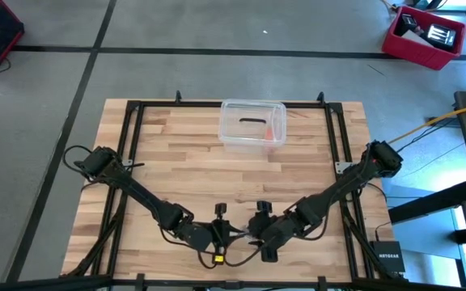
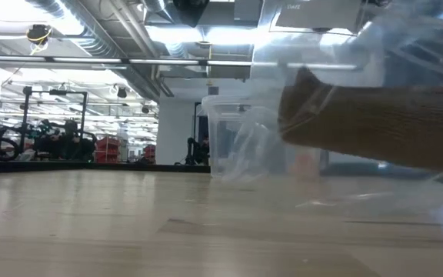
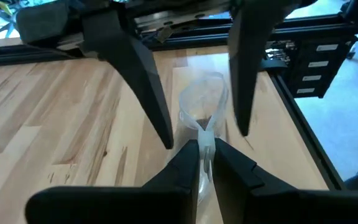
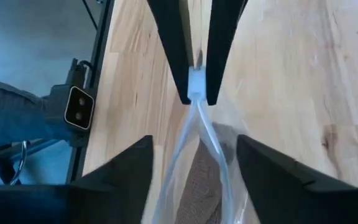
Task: Roll bandage
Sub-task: Close the transparent zip bag
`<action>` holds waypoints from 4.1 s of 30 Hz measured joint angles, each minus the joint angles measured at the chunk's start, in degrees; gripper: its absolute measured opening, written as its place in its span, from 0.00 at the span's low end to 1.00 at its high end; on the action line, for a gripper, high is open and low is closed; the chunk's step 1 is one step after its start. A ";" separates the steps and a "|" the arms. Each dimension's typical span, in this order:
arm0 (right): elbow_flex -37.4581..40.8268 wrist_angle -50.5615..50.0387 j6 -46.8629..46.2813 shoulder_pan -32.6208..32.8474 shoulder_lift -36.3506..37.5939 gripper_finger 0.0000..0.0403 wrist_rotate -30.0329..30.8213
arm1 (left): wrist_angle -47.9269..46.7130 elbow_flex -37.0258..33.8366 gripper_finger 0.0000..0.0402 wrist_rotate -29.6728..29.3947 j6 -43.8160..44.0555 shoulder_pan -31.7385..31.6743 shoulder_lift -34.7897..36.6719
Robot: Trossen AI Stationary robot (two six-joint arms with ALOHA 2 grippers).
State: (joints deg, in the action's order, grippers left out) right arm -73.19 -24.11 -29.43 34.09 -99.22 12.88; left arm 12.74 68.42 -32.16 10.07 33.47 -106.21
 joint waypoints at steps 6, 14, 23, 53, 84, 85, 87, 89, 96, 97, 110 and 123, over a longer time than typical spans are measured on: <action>0.00 -0.15 1.60 0.00 -0.13 0.18 1.58 | -0.74 0.00 0.10 0.02 -0.25 0.09 0.00; -0.02 -0.07 2.89 -0.01 -0.04 0.05 1.47 | -8.94 -0.02 0.08 0.01 2.95 1.11 3.18; -0.02 0.14 3.61 0.00 -0.04 0.03 1.60 | -7.62 -0.07 0.08 0.07 4.07 0.24 2.85; -0.02 10.20 2.40 -2.71 0.61 0.34 2.62 | -6.12 -0.07 0.00 0.04 2.94 -0.84 2.05; -0.10 7.10 1.11 -2.64 -0.05 0.04 -0.43 | -6.53 -0.07 0.00 -0.28 2.97 -0.83 1.95; -0.08 6.76 1.04 -2.64 0.18 0.06 -0.44 | -6.51 -0.07 0.00 -0.42 2.97 -0.85 1.95; -0.05 6.03 1.05 -2.63 0.81 0.12 -0.46 | -6.20 -0.07 0.00 -0.72 2.99 -0.86 1.95; 0.04 4.59 1.10 -2.61 1.69 0.20 -0.55 | -5.98 -0.07 0.00 -1.11 3.02 -0.90 2.00; 0.04 4.08 0.79 -2.51 1.79 0.34 -0.25 | -5.83 -0.39 0.00 -1.01 3.02 -0.94 2.03; 0.04 4.08 0.97 -2.51 1.42 0.34 0.56 | -5.83 -0.39 0.00 -0.98 3.02 -0.94 2.03; 0.04 4.60 2.71 -2.60 -0.17 0.11 1.58 | -6.05 -0.46 0.00 -0.59 2.75 -0.91 2.03; 0.83 4.68 0.83 -1.69 -0.28 0.09 1.07 | -5.88 -0.50 0.00 -0.34 2.86 -0.92 2.01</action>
State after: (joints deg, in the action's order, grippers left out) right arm -72.36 -19.43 -28.60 32.39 -99.50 13.96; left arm 6.87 67.92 -32.50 12.93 32.56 -104.20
